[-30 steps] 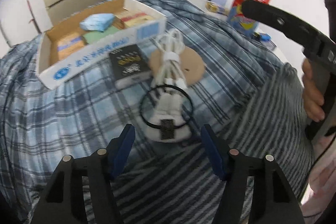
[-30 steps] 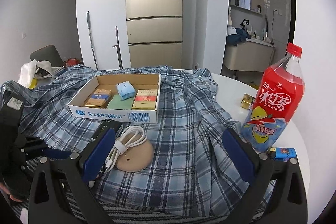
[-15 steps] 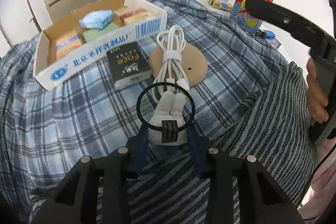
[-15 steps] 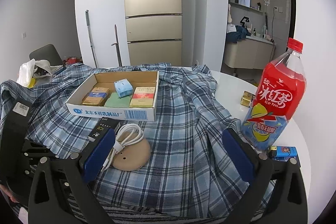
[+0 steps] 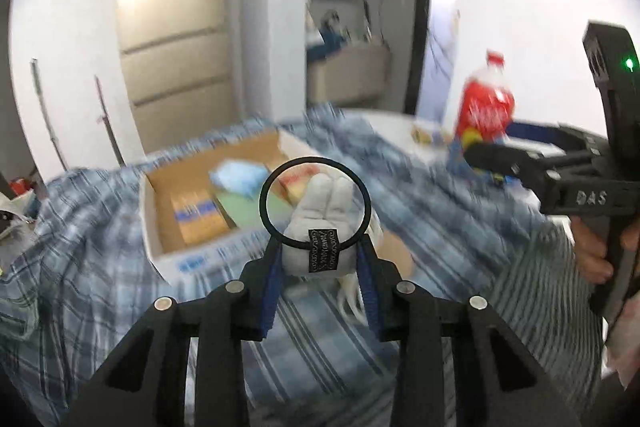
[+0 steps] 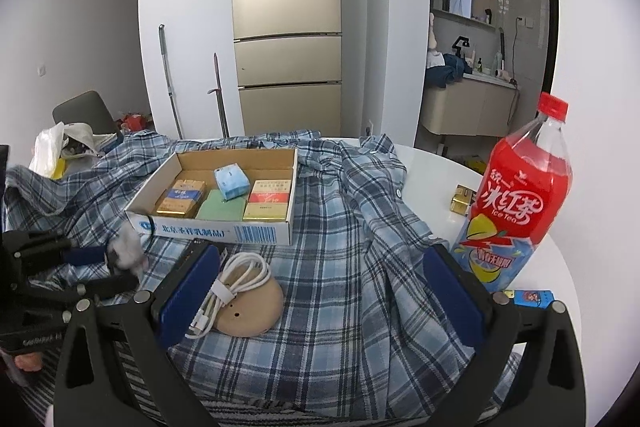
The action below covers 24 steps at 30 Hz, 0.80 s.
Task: Organize soft objects
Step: 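Grasp the white cable bundle with the right tool while the left holds the plush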
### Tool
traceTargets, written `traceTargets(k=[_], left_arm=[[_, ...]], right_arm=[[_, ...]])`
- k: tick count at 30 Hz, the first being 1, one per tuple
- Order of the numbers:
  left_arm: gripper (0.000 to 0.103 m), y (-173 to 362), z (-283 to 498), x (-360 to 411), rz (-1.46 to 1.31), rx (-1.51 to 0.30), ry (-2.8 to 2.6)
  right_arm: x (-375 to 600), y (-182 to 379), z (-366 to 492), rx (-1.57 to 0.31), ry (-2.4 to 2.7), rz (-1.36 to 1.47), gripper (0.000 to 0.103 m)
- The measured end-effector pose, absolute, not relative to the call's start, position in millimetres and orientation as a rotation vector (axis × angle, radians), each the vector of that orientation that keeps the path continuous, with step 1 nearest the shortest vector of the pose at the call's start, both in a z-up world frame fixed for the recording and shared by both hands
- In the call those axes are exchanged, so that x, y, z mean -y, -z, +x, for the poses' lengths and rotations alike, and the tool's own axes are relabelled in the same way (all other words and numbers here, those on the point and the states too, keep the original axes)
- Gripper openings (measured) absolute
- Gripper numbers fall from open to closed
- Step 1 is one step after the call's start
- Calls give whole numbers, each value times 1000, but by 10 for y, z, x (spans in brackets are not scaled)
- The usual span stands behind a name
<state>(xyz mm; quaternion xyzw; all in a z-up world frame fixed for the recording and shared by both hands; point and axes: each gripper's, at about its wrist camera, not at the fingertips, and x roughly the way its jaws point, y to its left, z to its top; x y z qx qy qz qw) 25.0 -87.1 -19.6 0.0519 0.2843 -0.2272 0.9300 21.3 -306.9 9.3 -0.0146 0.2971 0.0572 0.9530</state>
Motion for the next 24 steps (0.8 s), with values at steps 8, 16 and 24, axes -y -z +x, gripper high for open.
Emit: traceTargets(k=[8, 16, 24], left_arm=[[37, 182, 365, 420, -69, -428, 285], [37, 199, 257, 380, -68, -389, 212], [37, 167, 192, 265, -104, -367, 205]], right_arm=[[2931, -168, 325, -645, -133, -30, 101], [2668, 160, 672, -861, -204, 23, 77], [2512, 651, 919, -1097, -225, 139, 63]])
